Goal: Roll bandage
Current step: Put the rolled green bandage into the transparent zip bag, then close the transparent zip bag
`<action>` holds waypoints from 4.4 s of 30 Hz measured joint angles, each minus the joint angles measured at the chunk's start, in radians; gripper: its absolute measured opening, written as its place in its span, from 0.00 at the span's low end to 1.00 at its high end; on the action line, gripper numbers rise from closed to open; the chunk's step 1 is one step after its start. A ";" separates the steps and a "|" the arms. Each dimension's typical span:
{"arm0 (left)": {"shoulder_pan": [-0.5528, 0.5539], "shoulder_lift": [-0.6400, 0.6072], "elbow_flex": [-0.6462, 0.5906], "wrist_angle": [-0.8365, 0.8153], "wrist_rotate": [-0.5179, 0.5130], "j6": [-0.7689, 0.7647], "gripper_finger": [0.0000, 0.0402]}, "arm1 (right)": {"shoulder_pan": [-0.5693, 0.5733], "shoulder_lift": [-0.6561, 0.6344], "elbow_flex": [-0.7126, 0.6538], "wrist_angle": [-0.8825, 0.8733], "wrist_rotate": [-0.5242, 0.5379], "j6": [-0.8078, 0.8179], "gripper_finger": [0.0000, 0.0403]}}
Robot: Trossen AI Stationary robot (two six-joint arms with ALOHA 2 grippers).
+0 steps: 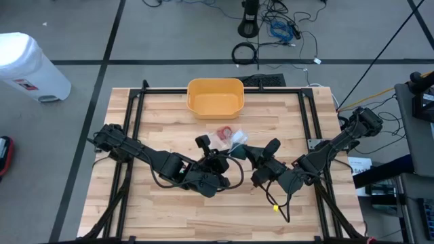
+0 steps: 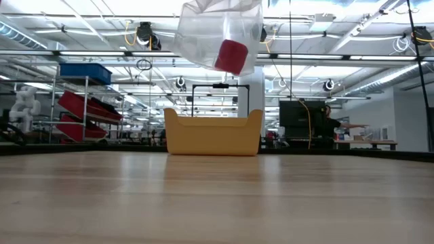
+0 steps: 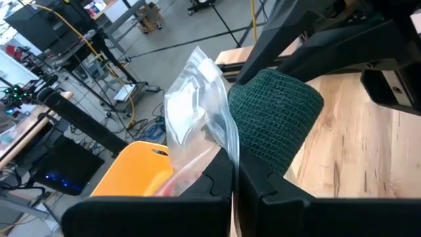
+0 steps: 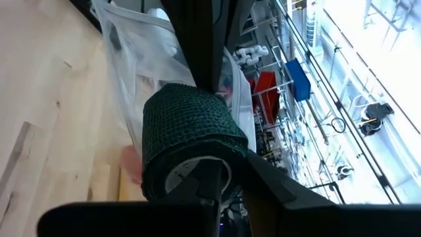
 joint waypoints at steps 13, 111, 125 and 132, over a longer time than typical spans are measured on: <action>-0.014 0.002 0.000 0.080 0.007 0.056 0.01 | -0.022 0.000 0.000 0.014 0.046 0.026 0.10; -0.068 0.002 0.000 0.059 0.266 0.105 0.11 | 0.105 -0.064 0.264 -0.669 -0.603 0.586 0.00; -0.087 0.002 0.000 0.136 0.117 0.135 0.60 | 0.104 -0.064 0.264 -0.685 -0.599 0.605 0.00; -0.094 0.008 0.001 0.343 0.256 0.213 0.62 | 0.097 -0.064 0.264 -0.685 -0.599 0.608 0.00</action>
